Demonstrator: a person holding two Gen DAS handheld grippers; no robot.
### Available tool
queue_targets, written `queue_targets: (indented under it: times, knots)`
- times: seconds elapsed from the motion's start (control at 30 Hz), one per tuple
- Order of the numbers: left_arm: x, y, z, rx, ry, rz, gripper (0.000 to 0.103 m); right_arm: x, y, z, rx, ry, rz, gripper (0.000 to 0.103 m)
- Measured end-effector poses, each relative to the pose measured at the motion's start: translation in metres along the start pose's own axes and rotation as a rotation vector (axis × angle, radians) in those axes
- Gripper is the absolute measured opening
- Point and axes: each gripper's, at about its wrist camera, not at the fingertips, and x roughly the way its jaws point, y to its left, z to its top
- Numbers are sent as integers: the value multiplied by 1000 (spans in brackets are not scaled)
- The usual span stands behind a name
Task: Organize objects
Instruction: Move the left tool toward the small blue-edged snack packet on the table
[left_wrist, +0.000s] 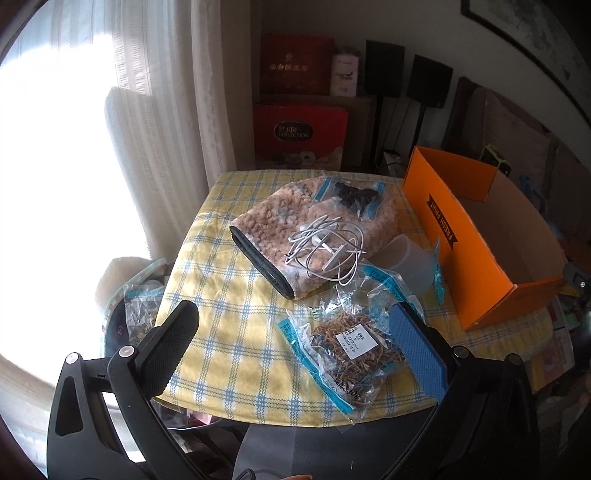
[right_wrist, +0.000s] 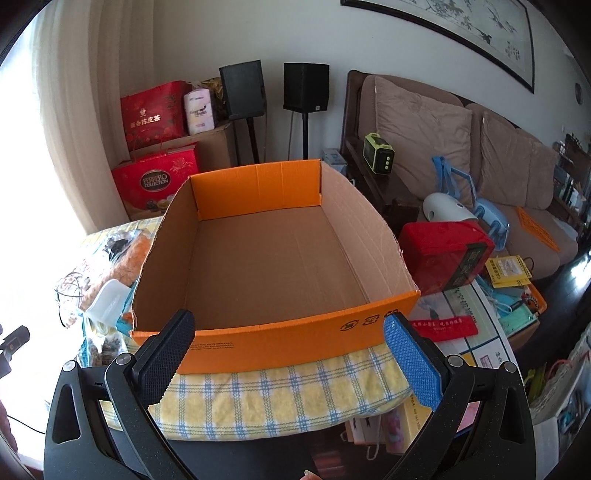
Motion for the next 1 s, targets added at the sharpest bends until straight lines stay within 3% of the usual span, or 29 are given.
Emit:
queue_targets:
  times: [0.57, 1.0]
  knots:
    - [14, -15, 8, 16, 18, -85, 103, 6, -5, 3, 0, 2, -20, 103]
    - [19, -50, 27, 71, 39, -171, 102, 41, -62, 24, 38, 49, -115, 103]
